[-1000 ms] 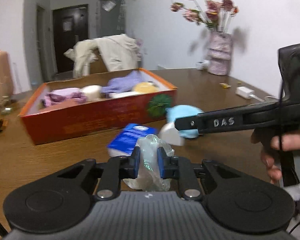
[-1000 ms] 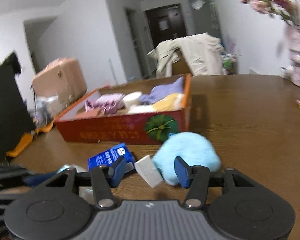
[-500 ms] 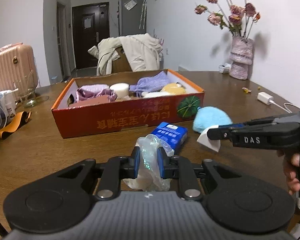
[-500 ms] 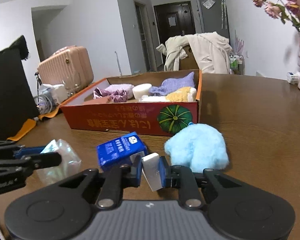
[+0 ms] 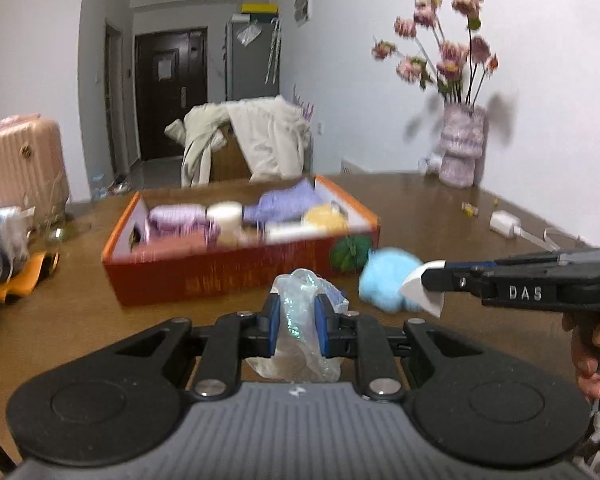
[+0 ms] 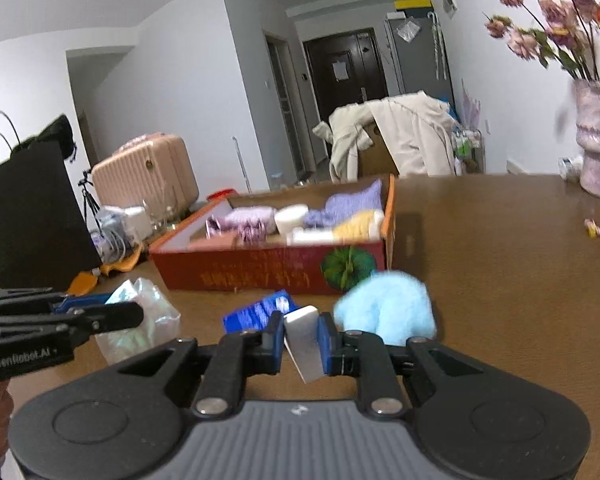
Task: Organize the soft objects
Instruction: 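Carry the clear bag with the left tool into the box while the right tool drops the white piece there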
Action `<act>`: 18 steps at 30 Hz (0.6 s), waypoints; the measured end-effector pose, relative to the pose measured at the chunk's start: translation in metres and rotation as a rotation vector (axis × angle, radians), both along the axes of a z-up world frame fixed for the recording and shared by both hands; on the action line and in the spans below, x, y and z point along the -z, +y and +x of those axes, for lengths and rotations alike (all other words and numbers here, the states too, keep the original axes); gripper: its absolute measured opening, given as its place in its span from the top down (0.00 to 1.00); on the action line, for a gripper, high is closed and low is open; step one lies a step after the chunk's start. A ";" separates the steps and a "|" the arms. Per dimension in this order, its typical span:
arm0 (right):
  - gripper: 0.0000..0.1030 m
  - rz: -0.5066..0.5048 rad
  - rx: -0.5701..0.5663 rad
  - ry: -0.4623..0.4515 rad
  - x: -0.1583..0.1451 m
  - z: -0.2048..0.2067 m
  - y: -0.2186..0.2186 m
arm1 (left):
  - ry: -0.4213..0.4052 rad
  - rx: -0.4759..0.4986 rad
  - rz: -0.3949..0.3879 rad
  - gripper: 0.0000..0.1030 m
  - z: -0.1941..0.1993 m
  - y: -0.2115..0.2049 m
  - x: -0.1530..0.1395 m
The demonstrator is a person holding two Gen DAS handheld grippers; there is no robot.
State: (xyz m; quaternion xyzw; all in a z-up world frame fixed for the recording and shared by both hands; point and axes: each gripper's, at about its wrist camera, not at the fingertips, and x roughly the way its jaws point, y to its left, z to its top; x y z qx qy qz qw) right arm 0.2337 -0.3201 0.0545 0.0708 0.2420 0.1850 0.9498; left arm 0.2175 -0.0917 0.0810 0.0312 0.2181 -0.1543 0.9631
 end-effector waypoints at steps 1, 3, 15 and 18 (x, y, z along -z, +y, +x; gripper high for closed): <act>0.83 0.002 -0.010 -0.016 -0.008 0.010 0.000 | -0.021 0.009 -0.007 0.81 0.011 0.002 -0.009; 0.83 0.001 -0.033 -0.043 -0.023 0.033 0.002 | -0.041 0.024 -0.021 0.81 0.040 0.005 -0.023; 0.83 -0.151 -0.050 0.070 -0.017 0.245 0.058 | 0.223 -0.163 0.132 0.81 0.299 -0.001 0.007; 0.83 -0.221 -0.036 0.120 0.002 0.274 0.074 | 0.242 -0.140 0.253 0.78 0.313 -0.020 0.029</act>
